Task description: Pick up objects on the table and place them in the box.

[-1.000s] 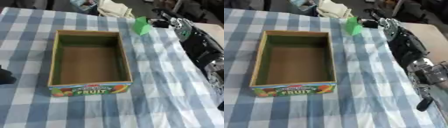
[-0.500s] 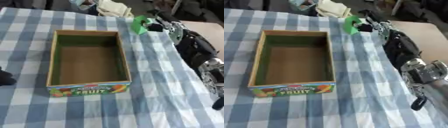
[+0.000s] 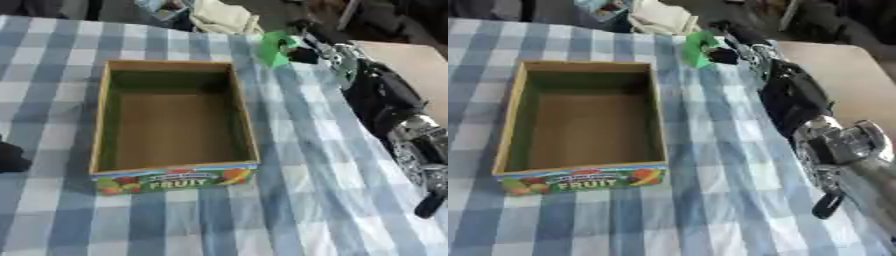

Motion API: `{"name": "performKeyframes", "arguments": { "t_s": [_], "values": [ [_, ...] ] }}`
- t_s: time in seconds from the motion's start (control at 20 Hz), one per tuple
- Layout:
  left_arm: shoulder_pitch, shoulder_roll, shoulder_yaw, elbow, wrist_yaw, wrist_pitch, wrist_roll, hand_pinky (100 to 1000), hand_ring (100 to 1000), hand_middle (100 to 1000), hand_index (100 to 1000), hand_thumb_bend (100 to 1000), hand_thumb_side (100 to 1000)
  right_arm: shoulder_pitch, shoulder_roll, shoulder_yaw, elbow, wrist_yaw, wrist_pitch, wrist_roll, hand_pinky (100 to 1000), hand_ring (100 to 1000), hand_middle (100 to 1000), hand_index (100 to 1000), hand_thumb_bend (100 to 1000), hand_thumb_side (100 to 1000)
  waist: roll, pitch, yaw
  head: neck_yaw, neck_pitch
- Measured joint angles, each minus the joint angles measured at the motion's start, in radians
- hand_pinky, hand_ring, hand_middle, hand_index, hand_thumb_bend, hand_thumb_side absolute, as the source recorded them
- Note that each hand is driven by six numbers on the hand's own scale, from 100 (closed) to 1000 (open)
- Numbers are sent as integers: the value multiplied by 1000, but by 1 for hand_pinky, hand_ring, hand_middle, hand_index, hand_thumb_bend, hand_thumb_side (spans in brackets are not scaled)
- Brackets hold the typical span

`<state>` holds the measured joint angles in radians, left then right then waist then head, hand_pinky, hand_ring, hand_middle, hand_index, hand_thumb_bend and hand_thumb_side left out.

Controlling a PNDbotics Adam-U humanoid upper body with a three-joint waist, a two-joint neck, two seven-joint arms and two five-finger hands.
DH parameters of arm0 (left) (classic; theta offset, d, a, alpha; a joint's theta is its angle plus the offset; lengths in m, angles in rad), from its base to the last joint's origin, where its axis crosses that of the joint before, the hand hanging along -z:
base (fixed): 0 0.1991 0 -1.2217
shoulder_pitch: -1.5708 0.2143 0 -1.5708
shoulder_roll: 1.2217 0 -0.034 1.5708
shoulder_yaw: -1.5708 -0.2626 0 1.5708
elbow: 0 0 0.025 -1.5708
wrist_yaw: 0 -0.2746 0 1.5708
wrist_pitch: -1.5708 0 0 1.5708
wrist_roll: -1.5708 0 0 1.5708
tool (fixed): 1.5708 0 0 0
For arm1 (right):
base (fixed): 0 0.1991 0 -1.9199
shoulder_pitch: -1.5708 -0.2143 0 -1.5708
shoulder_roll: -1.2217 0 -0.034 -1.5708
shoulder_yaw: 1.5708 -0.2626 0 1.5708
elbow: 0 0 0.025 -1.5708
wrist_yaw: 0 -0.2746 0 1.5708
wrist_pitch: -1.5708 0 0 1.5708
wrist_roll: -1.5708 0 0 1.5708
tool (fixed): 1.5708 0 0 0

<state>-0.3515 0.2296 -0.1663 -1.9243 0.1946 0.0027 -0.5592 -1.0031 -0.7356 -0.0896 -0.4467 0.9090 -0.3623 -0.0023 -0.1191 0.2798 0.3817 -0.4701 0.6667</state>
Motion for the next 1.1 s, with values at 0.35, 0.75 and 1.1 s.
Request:
{"name": "performKeyframes", "arguments": {
  "t_s": [0.35,0.75,1.1],
  "values": [
    [3,0,-2,1,-1,0,0,800,731,705,858,100,733,-6,0,6,-30,-3,-20,58,890,928,975,1000,243,902,1,-8,-6,-5,0],
    [3,0,-2,1,-1,-1,-4,800,731,706,859,100,734,-5,0,21,-55,115,-16,105,892,932,989,1000,337,869,7,-8,-4,-10,0],
    [3,0,-2,1,-1,-1,-5,801,731,706,859,100,739,1,0,3,-49,172,1,51,861,906,983,1000,271,889,11,0,1,-14,-4]
  ]
}}
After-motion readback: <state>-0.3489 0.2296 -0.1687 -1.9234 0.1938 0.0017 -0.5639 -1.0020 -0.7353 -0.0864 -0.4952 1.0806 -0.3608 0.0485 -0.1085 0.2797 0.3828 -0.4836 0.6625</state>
